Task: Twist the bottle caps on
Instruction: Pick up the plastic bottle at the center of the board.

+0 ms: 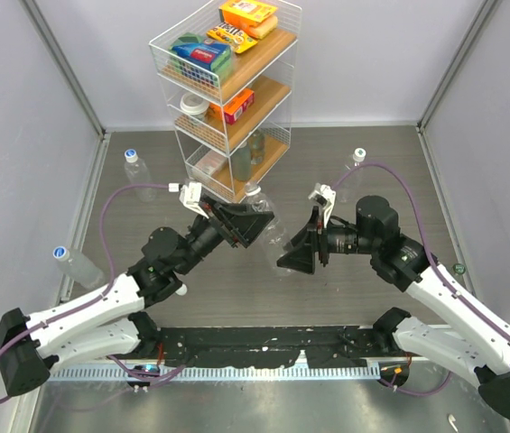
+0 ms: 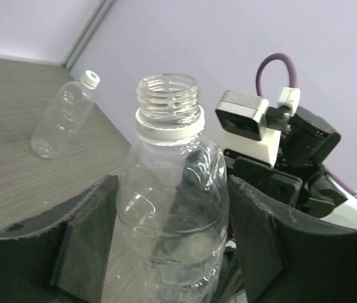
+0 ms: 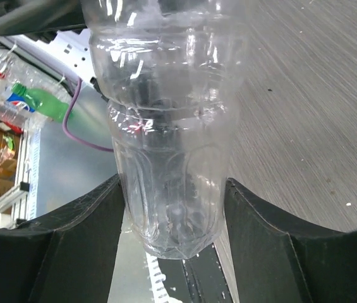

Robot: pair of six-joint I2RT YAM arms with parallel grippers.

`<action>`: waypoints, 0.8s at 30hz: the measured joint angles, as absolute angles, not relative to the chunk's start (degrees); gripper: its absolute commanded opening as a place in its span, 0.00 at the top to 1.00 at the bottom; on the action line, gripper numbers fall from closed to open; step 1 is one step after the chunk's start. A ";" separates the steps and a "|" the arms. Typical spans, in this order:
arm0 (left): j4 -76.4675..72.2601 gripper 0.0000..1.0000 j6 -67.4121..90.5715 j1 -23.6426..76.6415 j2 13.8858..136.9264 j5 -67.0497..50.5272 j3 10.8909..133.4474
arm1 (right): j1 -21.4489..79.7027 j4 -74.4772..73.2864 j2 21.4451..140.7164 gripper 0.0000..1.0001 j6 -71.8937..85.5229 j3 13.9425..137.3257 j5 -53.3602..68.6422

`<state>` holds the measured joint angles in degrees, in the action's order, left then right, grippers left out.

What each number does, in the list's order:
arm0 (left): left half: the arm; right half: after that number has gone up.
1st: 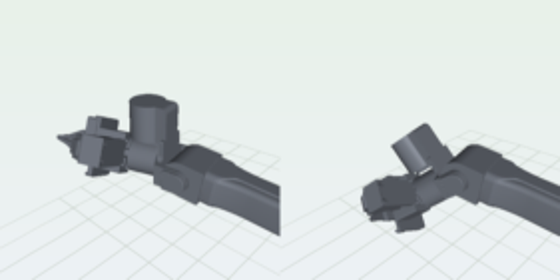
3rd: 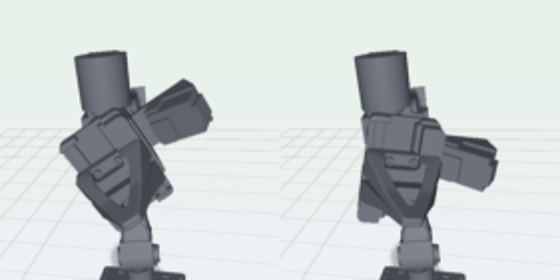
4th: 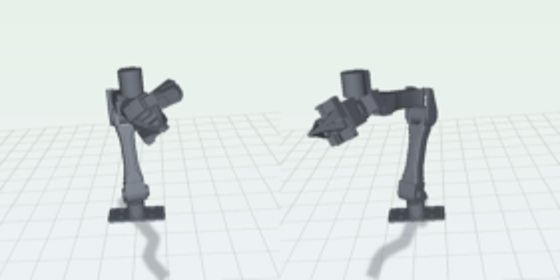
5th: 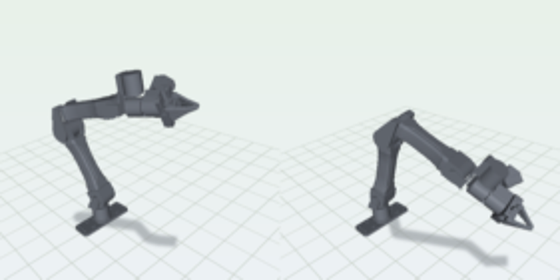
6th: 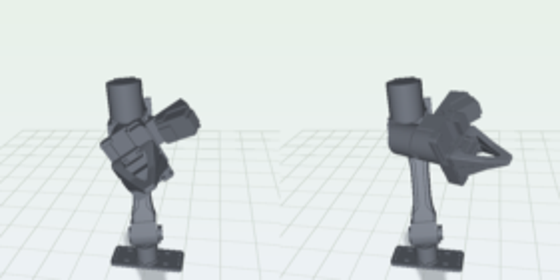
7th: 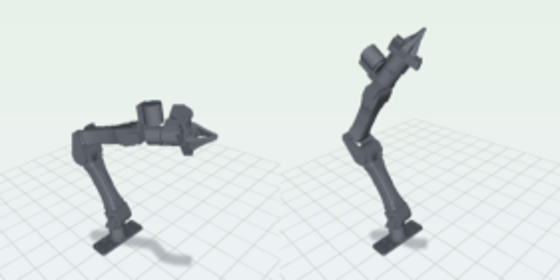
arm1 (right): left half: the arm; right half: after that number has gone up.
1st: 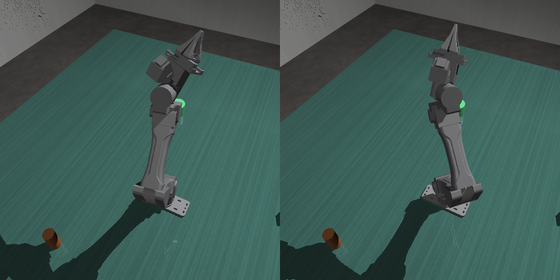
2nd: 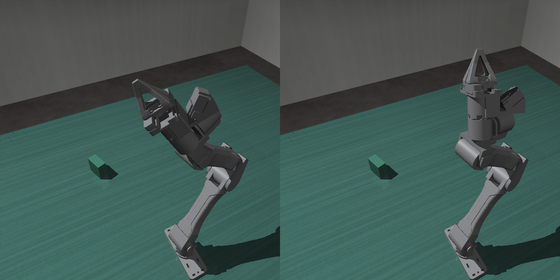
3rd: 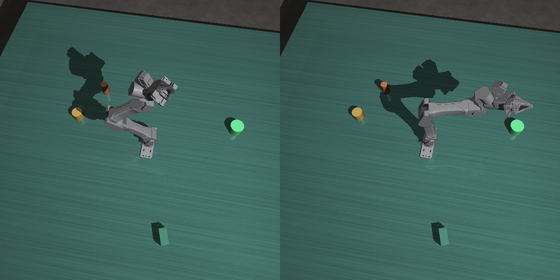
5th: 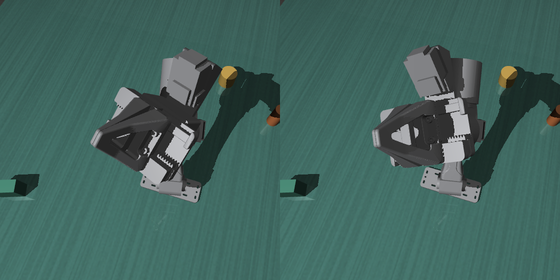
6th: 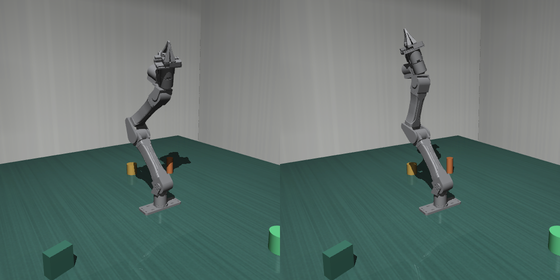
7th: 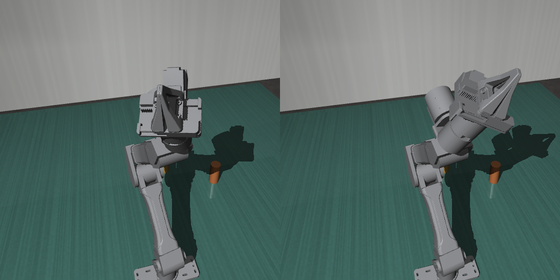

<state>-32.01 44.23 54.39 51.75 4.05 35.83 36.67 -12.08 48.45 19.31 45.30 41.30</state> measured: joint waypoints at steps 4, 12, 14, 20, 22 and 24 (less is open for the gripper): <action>-31.20 0.53 43.94 54.39 52.42 4.25 35.83 | 36.67 -14.92 48.64 0.75 16.95 45.95 41.65; -31.97 0.53 45.76 54.39 53.19 3.44 35.53 | 36.73 -13.41 47.42 0.12 16.16 45.67 38.28; -32.58 0.53 46.35 54.37 53.19 3.42 35.05 | 36.73 -11.22 46.72 0.11 16.67 44.91 37.23; -33.21 0.52 46.52 54.37 53.63 2.50 34.92 | 36.75 -1.34 49.41 0.11 19.46 44.03 37.06; -33.23 0.50 46.50 54.37 53.93 2.50 34.92 | 36.77 0.78 52.05 0.12 21.19 44.34 38.52; -33.50 0.50 46.52 54.37 54.54 2.48 34.92 | 36.77 2.66 54.15 0.18 22.76 44.34 39.66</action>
